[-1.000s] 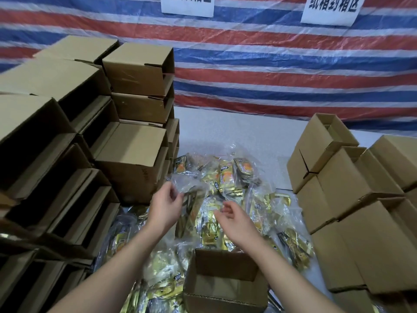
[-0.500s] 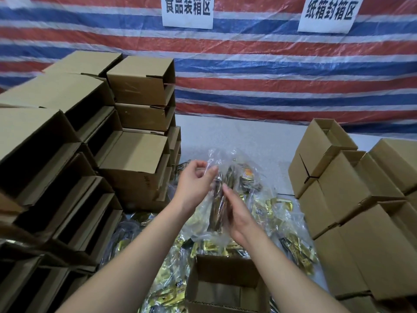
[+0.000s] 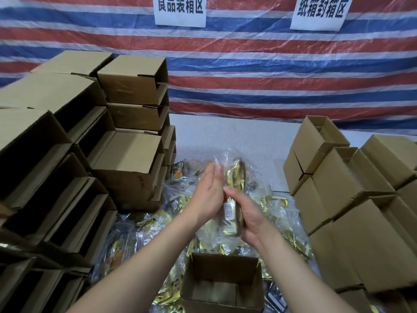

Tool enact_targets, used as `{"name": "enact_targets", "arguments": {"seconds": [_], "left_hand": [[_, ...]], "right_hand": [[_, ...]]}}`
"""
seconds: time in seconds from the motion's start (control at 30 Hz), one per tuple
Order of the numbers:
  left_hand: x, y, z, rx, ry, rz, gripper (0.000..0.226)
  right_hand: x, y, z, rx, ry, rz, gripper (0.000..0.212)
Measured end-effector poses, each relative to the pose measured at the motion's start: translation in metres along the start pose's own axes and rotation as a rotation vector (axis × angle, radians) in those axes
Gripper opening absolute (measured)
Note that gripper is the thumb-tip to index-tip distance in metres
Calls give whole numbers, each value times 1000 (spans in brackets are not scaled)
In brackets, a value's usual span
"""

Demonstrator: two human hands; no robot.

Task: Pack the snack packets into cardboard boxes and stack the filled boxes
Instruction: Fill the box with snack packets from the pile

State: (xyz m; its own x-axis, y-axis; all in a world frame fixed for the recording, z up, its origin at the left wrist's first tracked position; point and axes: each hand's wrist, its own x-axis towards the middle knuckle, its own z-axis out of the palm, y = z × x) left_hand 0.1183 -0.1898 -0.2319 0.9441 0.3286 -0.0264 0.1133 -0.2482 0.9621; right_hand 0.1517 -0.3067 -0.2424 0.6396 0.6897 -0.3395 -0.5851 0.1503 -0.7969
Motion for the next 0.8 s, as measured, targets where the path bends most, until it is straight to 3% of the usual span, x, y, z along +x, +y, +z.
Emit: {"name": "enact_targets", "arguments": {"seconds": [0.1,0.17,0.23,0.33,0.47,0.53,0.7,0.8], "left_hand": [[-6,-7,-9,-25,-66,19,57],[-13,-15,-19,-94,-53,6,55],[-21,-29,-32,-107,-35,-41,60],[-36,-66,-50,48,-117,-165,34],[-66,-124,-54,289,-352,-287,53],[-79,-143,-47,307,-400,-349,54],[-97,-165,-33,45,-349,-409,22],[-100,-164,-32,-39,-315,-452,30]], "right_hand": [[-14,-2,-13,22,-7,-39,23],[-22,-4,-19,-42,24,-75,34],[-28,-7,-26,-287,132,-187,50],[-38,-10,-29,-798,223,-372,65],[-54,5,-28,-1344,126,-370,84],[-56,20,-25,-1480,53,-340,94],[-54,54,-25,-1674,-222,-168,80],[-49,70,-31,-1779,-303,20,81]]}}
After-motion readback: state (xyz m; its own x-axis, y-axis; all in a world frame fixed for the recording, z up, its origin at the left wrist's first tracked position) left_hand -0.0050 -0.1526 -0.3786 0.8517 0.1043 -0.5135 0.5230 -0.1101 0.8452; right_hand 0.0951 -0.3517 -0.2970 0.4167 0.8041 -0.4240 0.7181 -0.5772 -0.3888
